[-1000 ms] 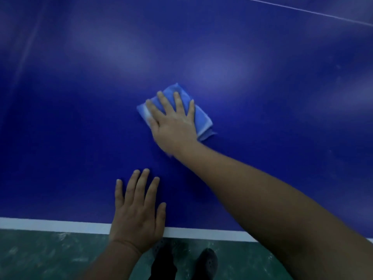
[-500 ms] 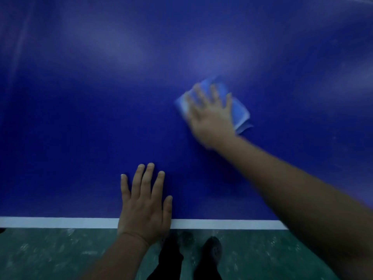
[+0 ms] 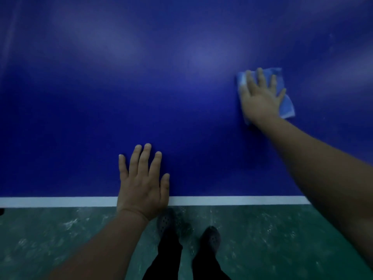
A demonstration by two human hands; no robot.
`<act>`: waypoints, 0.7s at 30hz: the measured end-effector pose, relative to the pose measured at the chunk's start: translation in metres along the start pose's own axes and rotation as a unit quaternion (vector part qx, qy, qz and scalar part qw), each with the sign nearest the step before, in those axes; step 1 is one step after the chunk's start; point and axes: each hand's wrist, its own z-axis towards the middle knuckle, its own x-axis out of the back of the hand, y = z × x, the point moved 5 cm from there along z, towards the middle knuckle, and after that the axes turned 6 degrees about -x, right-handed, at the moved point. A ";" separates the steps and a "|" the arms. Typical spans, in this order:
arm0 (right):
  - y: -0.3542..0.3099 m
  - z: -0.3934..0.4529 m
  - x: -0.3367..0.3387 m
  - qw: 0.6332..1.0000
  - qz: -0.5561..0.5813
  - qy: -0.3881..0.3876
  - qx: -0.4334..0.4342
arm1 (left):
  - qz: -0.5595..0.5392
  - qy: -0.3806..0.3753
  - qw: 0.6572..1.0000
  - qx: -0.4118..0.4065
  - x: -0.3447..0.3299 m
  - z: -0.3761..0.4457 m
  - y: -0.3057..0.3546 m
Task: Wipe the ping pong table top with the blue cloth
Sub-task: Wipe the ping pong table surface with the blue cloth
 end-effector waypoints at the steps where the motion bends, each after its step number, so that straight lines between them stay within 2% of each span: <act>1: -0.025 -0.018 -0.009 0.999 -0.010 0.005 0.050 | 0.000 0.000 1.000 0.001 0.000 0.000 0.000; 2: -0.044 -0.049 -0.021 0.992 -0.027 0.012 0.124 | -0.001 0.002 1.000 0.002 0.000 0.000 0.000; 4: -0.053 -0.138 -0.044 0.949 -0.063 0.000 0.308 | -0.010 0.005 1.000 0.003 0.000 0.000 0.000; 6: -0.012 -0.206 -0.053 0.899 -0.084 -0.042 0.427 | -0.014 0.008 1.000 0.005 -0.001 0.000 -0.001; 7: 0.017 -0.217 -0.048 0.887 -0.093 -0.062 0.449 | -0.013 0.008 1.000 0.005 -0.001 0.000 0.000; 8: 0.044 -0.213 -0.040 0.889 -0.101 -0.074 0.441 | -0.012 0.007 1.000 0.004 -0.001 0.000 0.000; 9: 0.068 -0.197 -0.031 0.907 -0.107 -0.066 0.402 | -0.010 0.005 1.000 0.004 -0.001 -0.001 0.000; 10: 0.088 -0.173 -0.022 0.935 -0.105 -0.054 0.333 | -0.005 0.002 1.000 0.004 -0.001 -0.001 0.000; 12: 0.115 -0.122 -0.008 0.988 -0.073 -0.031 0.132 | 0.003 -0.009 1.000 0.003 -0.002 -0.001 0.002; 14: 0.112 -0.095 -0.001 0.998 0.003 0.003 -0.064 | 0.007 -0.014 1.000 0.004 -0.002 0.000 0.003; 15: 0.097 -0.095 -0.004 0.992 0.030 0.019 -0.123 | 0.012 -0.015 1.000 0.005 -0.002 0.000 0.004; 16: 0.076 -0.103 -0.011 0.989 0.037 0.031 -0.141 | 0.016 -0.017 1.000 0.006 -0.002 -0.001 0.004; 17: 0.050 -0.119 -0.021 0.993 0.029 0.046 -0.108 | 0.019 -0.020 1.000 0.006 -0.002 -0.001 0.003; 19: 0.000 -0.172 -0.045 0.997 -0.007 0.031 0.077 | 0.024 -0.018 1.000 0.005 -0.002 -0.001 0.002; 20: -0.007 -0.201 -0.055 0.987 -0.027 0.004 0.158 | 0.026 -0.018 0.999 0.003 -0.002 -0.001 0.003; 21: 0.003 -0.214 -0.056 0.981 -0.040 -0.009 0.192 | 0.028 -0.021 0.999 0.003 -0.002 -0.001 0.004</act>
